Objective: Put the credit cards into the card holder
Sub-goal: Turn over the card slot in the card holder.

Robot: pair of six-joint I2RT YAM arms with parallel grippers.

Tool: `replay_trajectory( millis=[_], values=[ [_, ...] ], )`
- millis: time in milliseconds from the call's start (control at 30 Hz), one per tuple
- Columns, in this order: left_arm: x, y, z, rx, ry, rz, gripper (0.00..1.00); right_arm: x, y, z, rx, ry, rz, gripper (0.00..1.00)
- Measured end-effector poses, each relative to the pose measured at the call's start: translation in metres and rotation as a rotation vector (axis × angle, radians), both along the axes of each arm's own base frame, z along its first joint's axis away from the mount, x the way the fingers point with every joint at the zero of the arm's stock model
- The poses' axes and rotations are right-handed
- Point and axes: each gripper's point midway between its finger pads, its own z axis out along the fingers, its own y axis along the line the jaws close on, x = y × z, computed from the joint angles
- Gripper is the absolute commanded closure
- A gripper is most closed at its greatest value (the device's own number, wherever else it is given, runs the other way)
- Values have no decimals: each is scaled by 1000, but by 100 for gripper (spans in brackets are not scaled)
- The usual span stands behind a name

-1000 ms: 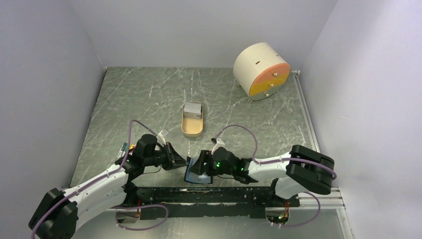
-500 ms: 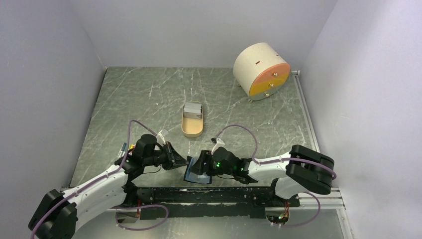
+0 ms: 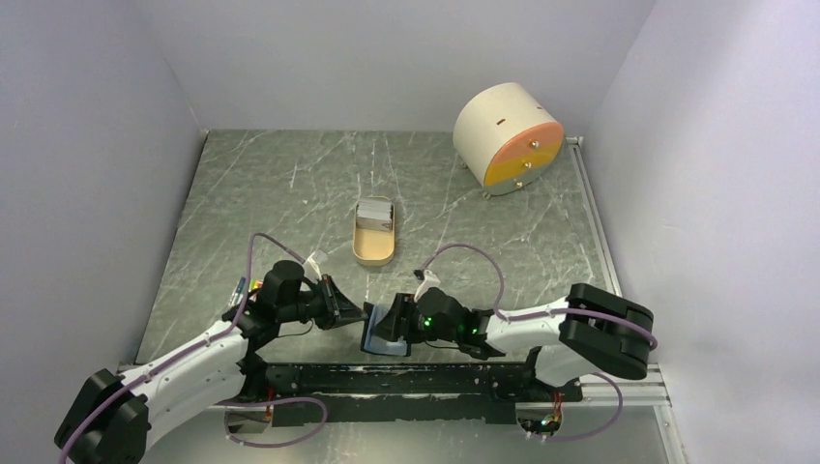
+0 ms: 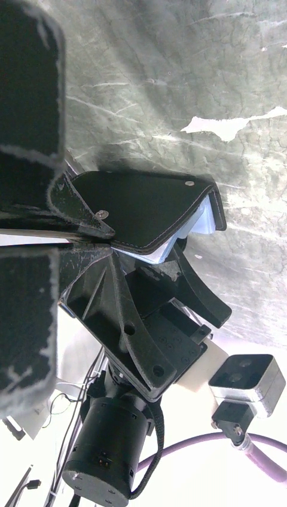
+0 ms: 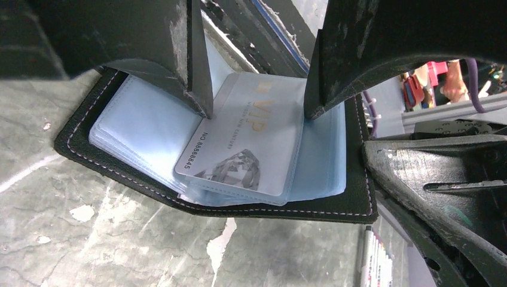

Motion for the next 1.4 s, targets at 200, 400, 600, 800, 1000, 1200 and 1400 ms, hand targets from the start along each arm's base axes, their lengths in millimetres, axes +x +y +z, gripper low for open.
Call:
replay_trajectory(
  millis=[200,400,600,800,1000,1200,1400],
  values=[
    [-1,1,-1,3,3,1,91,1,-9,6,-9,-12,-19,39],
    [-1,2,-2,12,3,0,91,3,-18,10,-35,-25,-44,39],
    [-1,3,-6,28,1,0,91,5,-30,10,-65,-31,-70,39],
    [0,4,-9,41,-4,2,91,3,-46,6,-101,-31,-98,39],
    [1,9,-20,93,1,10,91,4,-65,6,-148,-42,-133,39],
    [2,15,-31,139,8,23,91,8,-79,14,-178,-80,-161,37],
    [1,18,-41,167,27,28,91,22,-84,28,-253,-155,-181,35]
  ],
)
